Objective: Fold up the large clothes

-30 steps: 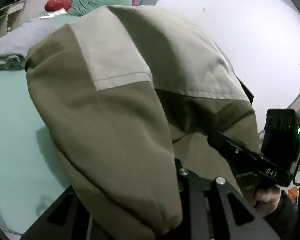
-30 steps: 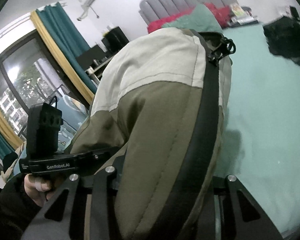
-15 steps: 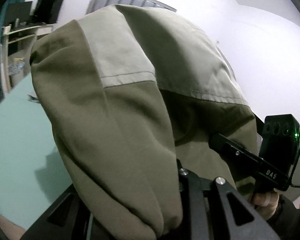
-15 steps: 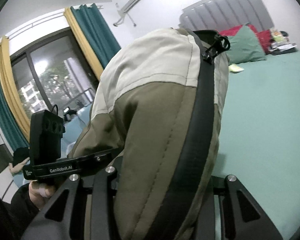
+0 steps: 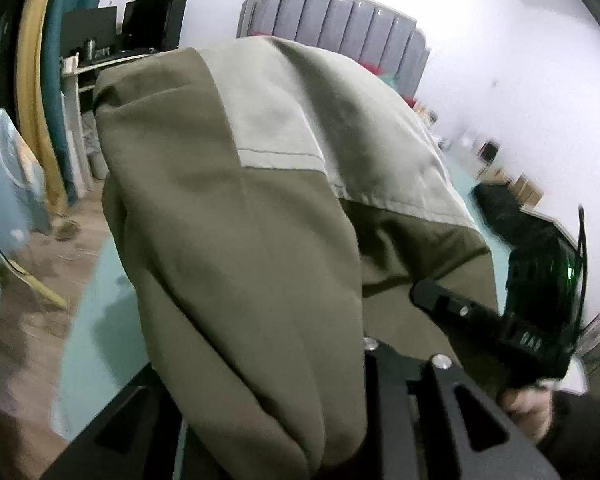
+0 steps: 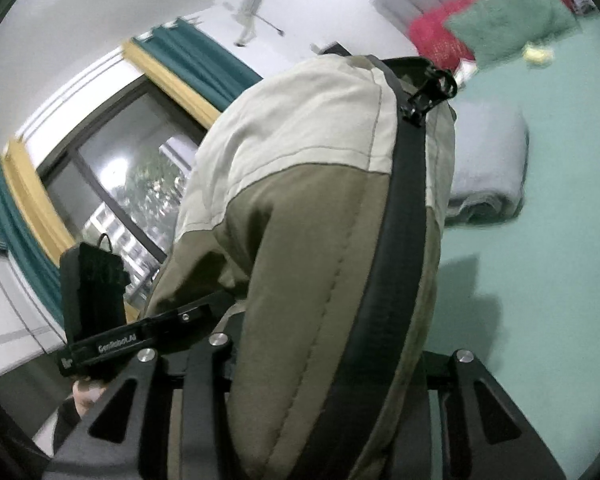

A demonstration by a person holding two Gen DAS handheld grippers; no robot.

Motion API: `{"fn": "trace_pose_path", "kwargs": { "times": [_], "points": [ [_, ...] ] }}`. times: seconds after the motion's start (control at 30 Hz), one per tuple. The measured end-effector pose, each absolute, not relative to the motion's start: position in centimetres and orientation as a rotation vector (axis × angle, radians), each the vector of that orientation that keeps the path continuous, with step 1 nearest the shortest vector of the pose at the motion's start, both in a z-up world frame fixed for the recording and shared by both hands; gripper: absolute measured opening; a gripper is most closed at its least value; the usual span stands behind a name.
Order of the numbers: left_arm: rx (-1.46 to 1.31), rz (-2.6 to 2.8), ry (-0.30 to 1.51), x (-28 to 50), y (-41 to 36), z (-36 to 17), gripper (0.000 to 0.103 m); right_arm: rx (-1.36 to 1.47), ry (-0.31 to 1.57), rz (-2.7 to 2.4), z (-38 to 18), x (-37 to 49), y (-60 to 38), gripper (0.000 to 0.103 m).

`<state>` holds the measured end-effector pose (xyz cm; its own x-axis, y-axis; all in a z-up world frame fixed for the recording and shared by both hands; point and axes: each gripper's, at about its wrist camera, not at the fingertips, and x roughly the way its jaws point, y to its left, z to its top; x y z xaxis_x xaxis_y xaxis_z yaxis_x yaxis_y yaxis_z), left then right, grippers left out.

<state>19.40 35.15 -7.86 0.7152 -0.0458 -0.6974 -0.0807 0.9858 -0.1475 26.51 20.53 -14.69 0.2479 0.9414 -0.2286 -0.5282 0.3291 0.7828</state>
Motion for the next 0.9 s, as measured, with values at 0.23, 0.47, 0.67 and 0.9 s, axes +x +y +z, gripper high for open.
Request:
{"fn": "trace_pose_path", "kwargs": {
  "times": [0.23,0.47,0.67,0.9],
  "points": [
    [-0.273,0.327,1.056,21.3,42.4,-20.4,0.066,0.46,1.081,0.932,-26.5,29.2,25.6,0.074],
    [-0.387,0.372,0.942,18.6,43.0,-21.0,0.08,0.255,0.997,0.906,-24.6,28.5,24.6,0.077],
    [-0.355,0.403,0.935,16.2,46.0,-20.4,0.08,0.036,0.959,0.919,-22.7,27.0,26.7,0.076],
    [-0.371,0.475,0.921,13.6,44.5,-19.7,0.08,0.028,1.012,0.905,-23.0,25.5,25.9,0.077]
  ]
}}
